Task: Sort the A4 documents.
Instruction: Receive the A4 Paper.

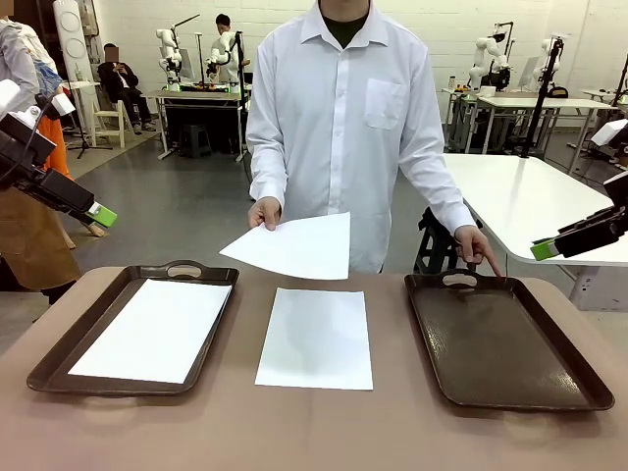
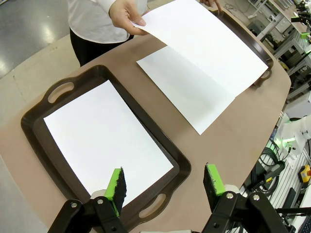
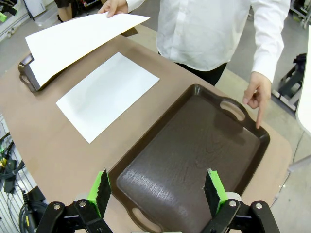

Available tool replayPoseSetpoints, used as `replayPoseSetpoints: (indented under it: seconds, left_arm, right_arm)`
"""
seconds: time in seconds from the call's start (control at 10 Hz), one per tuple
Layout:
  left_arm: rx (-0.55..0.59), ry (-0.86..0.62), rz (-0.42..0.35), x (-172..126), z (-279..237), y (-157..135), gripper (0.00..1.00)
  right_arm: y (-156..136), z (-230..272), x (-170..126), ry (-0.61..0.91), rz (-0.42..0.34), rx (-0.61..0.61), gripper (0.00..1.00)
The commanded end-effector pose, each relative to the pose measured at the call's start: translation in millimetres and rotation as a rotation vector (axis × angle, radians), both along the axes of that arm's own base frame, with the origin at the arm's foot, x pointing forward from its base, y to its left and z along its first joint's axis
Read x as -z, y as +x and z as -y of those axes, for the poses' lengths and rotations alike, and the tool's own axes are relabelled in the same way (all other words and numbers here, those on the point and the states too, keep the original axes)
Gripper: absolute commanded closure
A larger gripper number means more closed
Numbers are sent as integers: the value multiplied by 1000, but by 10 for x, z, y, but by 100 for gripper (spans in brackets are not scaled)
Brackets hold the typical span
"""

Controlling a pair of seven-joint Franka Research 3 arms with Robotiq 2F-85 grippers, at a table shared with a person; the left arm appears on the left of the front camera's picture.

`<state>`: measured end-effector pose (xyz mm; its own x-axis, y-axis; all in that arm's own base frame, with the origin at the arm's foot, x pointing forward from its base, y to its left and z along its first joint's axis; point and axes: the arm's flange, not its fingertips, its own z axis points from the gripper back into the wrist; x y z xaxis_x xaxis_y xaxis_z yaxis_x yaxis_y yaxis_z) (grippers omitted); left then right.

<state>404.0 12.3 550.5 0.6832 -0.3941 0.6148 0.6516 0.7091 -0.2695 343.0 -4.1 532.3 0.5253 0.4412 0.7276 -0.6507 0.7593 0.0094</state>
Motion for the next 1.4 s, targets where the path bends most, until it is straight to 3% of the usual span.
replayPoseSetpoints:
  seconds: [0.0,0.3,0.5,1.0,1.2,1.3]
  left_arm:
    - [16,6,12,17,-9,-15,17]
    - [16,6,12,17,-9,-15,17]
    - [16,6,12,17,-9,-15,17]
    - [16,6,12,17,-9,-15,17]
    - [16,6,12,17,-9,-15,17]
    - [16,6,12,17,-9,-15,17]
  right_arm:
    - [105,-14,48,47,-24,4,0]
    - [572,-328,329,358,-109,-32,0]
    - [839,-643,458,447,-162,-34,0]
    - [1499,-1218,1093,612,-488,-1,0]
    - [1655,-1412,1305,704,-593,-19,0]
    - [1677,-1492,1326,736,-609,-38,0]
